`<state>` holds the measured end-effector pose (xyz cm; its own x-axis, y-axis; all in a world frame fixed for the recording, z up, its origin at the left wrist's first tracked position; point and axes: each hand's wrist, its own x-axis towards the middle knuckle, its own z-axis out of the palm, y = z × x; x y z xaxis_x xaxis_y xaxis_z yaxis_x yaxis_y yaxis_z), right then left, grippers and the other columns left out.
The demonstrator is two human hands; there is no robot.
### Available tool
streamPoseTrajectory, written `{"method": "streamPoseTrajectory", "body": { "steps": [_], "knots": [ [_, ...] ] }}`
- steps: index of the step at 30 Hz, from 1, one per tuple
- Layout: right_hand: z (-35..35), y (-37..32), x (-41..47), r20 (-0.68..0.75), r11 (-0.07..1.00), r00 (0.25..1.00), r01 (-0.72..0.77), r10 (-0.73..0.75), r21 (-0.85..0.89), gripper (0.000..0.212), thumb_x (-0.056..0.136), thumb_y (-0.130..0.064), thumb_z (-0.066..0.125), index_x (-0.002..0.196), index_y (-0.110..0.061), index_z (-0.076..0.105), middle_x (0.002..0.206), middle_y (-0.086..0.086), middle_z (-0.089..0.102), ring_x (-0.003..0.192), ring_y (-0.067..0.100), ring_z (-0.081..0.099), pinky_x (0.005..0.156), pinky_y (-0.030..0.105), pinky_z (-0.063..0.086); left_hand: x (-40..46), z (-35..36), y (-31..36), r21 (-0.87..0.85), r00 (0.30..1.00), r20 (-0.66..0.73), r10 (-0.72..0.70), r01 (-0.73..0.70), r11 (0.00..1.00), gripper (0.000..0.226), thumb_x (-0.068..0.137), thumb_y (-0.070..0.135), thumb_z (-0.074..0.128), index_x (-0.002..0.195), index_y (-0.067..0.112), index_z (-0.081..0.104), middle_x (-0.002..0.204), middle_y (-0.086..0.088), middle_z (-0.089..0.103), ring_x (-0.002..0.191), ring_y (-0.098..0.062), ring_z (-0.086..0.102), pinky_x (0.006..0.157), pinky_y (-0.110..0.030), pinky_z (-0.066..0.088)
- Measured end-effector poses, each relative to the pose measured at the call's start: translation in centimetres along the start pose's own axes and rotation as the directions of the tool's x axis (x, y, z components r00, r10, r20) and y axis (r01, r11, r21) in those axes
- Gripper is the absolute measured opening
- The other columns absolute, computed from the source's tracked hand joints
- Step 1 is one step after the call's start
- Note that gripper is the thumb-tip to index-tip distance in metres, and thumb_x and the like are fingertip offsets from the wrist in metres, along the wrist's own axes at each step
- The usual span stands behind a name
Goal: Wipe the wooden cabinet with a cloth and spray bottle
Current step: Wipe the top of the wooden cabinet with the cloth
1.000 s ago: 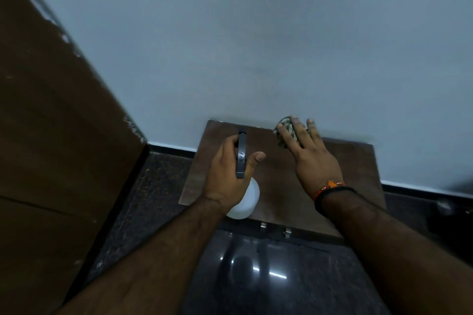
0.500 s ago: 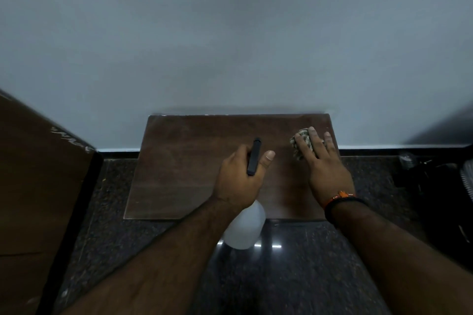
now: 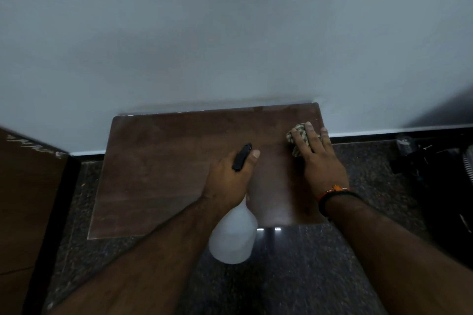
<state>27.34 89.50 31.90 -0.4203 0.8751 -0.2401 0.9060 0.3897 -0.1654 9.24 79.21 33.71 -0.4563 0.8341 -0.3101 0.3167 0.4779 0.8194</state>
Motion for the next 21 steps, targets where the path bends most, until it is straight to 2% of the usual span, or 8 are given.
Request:
{"method": "streamPoseTrajectory", "body": {
  "steps": [2,4,7,10,13,16,19,21],
  "knots": [
    [0.1,0.0,0.6,0.007,1.000,1.000,0.000,0.000,0.007,0.076,0.087,-0.007,0.016,0.157,-0.036,0.014,0.169,-0.005,-0.001,0.155,0.033,-0.004,0.111,0.053,0.041,0.1,0.4,-0.2,0.009,1.000,0.022,-0.012,0.012,1.000,0.057,0.099,0.053,0.058,0.083,-0.001,0.065,0.080,-0.027,0.072,0.065,-0.047,0.069,0.063,-0.057,0.059],
    [0.3,0.2,1.0,0.009,1.000,1.000,-0.004,0.004,0.012,0.076,0.085,-0.011,0.015,0.157,-0.036,0.013,0.169,-0.005,-0.002,0.155,0.032,-0.004,0.111,0.053,0.040,0.1,0.9,-0.5,0.015,0.999,0.034,0.000,-0.001,1.000,0.059,0.099,0.050,0.058,0.079,-0.004,0.065,0.074,-0.027,0.070,0.061,-0.044,0.068,0.060,-0.054,0.059],
    [0.8,0.6,1.8,-0.013,0.999,1.000,-0.018,0.018,0.028,0.077,0.088,-0.002,0.021,0.157,-0.037,0.012,0.168,-0.006,-0.003,0.155,0.030,-0.005,0.108,0.051,0.043,0.2,1.5,-0.8,0.009,1.000,0.017,0.018,-0.018,1.000,0.059,0.099,0.048,0.059,0.073,-0.004,0.065,0.065,-0.023,0.068,0.050,-0.030,0.064,0.055,-0.043,0.059],
    [1.0,0.8,2.4,-0.013,0.998,0.999,-0.040,0.040,0.046,0.080,0.091,0.005,0.029,0.158,-0.036,0.010,0.168,-0.007,-0.005,0.155,0.029,-0.008,0.105,0.050,0.045,0.5,1.7,-0.9,-0.054,0.997,0.075,-0.035,0.039,0.998,0.059,0.098,0.051,0.059,0.080,-0.006,0.066,0.070,-0.026,0.069,0.040,-0.017,0.061,0.045,-0.031,0.054],
    [1.3,1.1,2.9,-0.020,0.998,0.998,-0.058,0.058,0.035,0.081,0.092,0.006,0.032,0.158,-0.037,0.010,0.168,-0.007,-0.006,0.155,0.029,-0.010,0.101,0.051,0.048,0.6,2.2,-0.7,-0.122,0.992,0.115,-0.051,0.065,0.990,0.060,0.094,0.053,0.061,0.083,-0.005,0.065,0.075,-0.029,0.069,0.039,-0.017,0.060,0.042,-0.029,0.051],
    [1.8,1.4,3.3,-0.022,0.996,0.997,-0.075,0.076,0.038,0.080,0.094,0.005,0.032,0.158,-0.038,0.010,0.168,-0.007,-0.007,0.155,0.028,-0.010,0.101,0.051,0.048,0.6,2.4,-0.1,-0.129,0.994,0.101,-0.039,0.052,0.990,0.068,0.081,0.066,0.056,0.077,-0.002,0.064,0.074,-0.028,0.069,0.043,-0.017,0.059,0.044,-0.030,0.052],
    [2.0,1.6,3.8,-0.049,0.996,0.996,-0.076,0.078,0.049,0.080,0.094,0.005,0.032,0.158,-0.038,0.008,0.168,-0.007,-0.007,0.155,0.028,-0.009,0.101,0.049,0.049,1.1,2.3,0.2,-0.147,0.992,0.115,-0.046,0.063,0.987,0.073,0.077,0.069,0.053,0.083,-0.003,0.064,0.078,-0.030,0.069,0.039,-0.016,0.060,0.041,-0.026,0.051],
    [2.3,1.6,4.3,-0.071,0.993,0.994,-0.075,0.081,0.089,0.079,0.095,0.004,0.033,0.158,-0.038,0.008,0.168,-0.006,-0.005,0.156,0.027,-0.007,0.105,0.048,0.045,1.6,2.3,0.1,-0.152,0.993,0.114,-0.032,0.049,0.987,0.075,0.077,0.071,0.052,0.087,-0.002,0.065,0.081,-0.029,0.070,0.042,-0.026,0.064,0.042,-0.028,0.052]
  ]
}}
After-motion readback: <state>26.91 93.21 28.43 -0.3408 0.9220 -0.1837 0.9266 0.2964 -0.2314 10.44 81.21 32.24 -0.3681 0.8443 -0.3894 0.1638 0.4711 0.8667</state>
